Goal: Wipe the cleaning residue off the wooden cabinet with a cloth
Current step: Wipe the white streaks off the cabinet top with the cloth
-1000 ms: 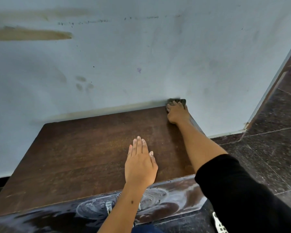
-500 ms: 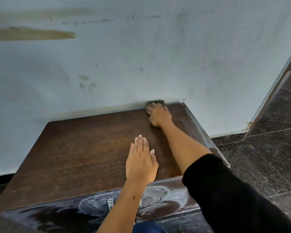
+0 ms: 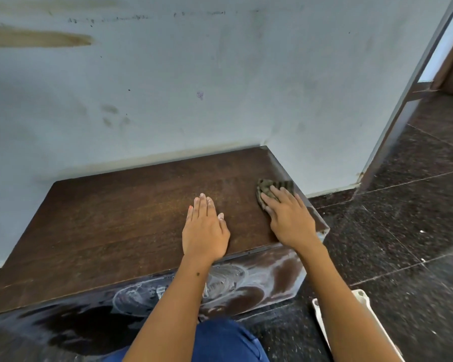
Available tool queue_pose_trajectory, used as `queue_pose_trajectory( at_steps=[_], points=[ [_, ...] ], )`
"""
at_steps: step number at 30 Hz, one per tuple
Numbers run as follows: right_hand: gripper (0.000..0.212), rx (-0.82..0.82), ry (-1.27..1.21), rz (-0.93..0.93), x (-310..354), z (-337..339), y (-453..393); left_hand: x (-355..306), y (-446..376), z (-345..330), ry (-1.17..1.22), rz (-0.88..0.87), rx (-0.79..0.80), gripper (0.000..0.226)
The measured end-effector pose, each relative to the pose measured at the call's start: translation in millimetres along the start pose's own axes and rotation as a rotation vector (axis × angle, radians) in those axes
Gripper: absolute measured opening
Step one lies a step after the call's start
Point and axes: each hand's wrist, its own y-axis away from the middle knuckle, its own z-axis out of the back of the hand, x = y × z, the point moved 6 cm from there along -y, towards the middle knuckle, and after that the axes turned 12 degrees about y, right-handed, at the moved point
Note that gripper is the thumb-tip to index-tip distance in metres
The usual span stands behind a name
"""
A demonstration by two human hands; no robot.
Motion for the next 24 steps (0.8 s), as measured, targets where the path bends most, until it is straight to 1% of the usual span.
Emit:
queue_pose_trajectory(
  at_steps=[3,5,7,13,16,18,20,22,24],
  points=[
    [0.043,-0.03,0.006,-0.032,-6,6,55,1,2,-4,-0.012,0.006,-0.001,0.057],
    [0.043,-0.008,-0.008,-0.049,-9,4,60,0,3,-6,-0.013,0.006,-0.009,0.057],
    [0.043,0.005,-0.006,-0.055,-9,3,39,-2,3,-6,-0.008,0.001,-0.022,0.057],
    [0.048,0.108,0.038,-0.016,7,-8,-86,-2,2,-4,0.008,-0.005,-0.005,0.056],
    [0.05,0.13,0.059,0.003,15,-12,-104,0,2,-1,0.007,-0.004,-0.014,0.056],
    [0.048,0.092,0.061,0.009,14,-9,-86,-1,3,-1,0.013,-0.007,-0.012,0.056],
    [0.045,0.031,0.034,-0.003,11,-5,-50,-3,3,-1,0.023,-0.01,-0.019,0.056],
    [0.044,-0.016,0.005,-0.022,12,-2,-5,-3,4,4,0.03,-0.007,-0.06,0.056],
    [0.045,-0.039,0.009,-0.036,13,2,37,-7,8,9,-0.016,-0.029,-0.128,0.055]
  ],
)
